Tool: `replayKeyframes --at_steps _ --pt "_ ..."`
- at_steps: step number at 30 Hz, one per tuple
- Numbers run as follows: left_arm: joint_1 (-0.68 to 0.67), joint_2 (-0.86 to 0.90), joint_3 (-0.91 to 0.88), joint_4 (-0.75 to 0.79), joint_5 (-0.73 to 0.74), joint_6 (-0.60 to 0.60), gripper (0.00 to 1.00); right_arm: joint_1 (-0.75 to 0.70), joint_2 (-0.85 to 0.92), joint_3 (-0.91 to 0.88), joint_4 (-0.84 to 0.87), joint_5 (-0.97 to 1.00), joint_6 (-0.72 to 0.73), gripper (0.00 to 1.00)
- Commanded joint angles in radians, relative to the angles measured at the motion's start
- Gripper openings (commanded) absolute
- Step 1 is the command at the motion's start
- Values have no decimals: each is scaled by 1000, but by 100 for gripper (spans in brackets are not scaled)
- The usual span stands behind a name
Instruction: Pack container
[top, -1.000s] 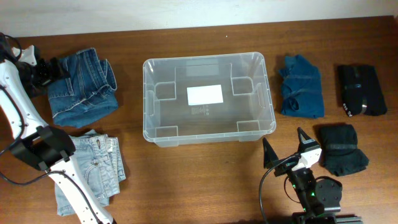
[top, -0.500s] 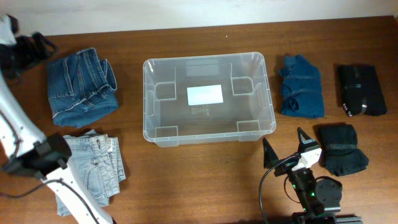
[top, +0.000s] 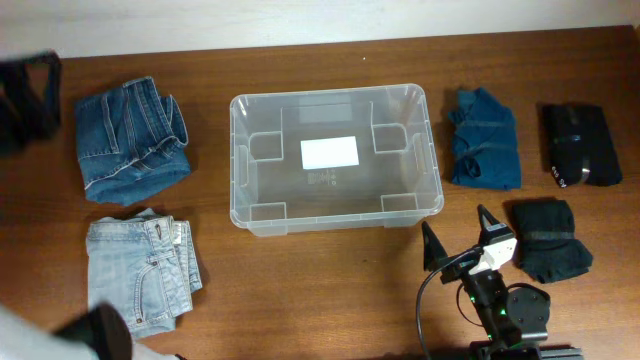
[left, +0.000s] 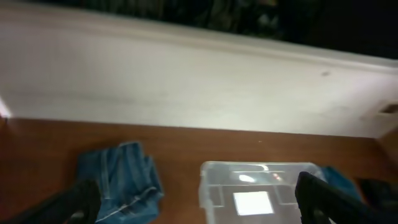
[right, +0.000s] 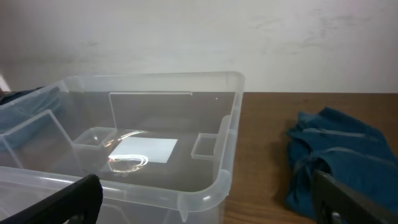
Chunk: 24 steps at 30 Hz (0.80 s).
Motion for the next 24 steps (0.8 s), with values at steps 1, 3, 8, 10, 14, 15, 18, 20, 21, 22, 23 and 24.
replayKeyframes --at_steps 1,3,8,10,14,15,18,20,21,22,23,24 --pt "-1 -166 -169 -3 53 13 99 6 -8 -5 -4 -90 11 99" --pt "-1 -280 -295 -3 56 43 99 6 -8 -5 -4 -155 12 98" --pt "0 -560 -642 -2 56 98 99 6 -6 -5 16 -295 34 98" --pt "0 -652 -762 11 56 98 99 6 -6 -2 15 -343 40 98" --pt "0 -809 -1029 96 172 98 99 6 -6 53 14 -359 110 99" --pt "0 -835 -1091 124 188 98 99 6 -6 75 13 -358 110 98" --pt "0 -891 -1283 200 179 97 99 6 5 198 -54 -307 108 98" --pt "0 -896 -1383 219 178 97 99 6 30 309 -157 -240 80 98" --pt "0 -895 -1429 223 179 97 99 6 52 380 -232 -202 44 98" --pt "0 -895 -1460 230 178 97 99 6 68 425 -276 -177 24 98" --pt "0 -894 -1493 237 178 97 99 6 96 494 -346 -134 -6 99" --pt "0 -893 -1526 248 178 97 99 6 129 562 -412 -86 -35 99"
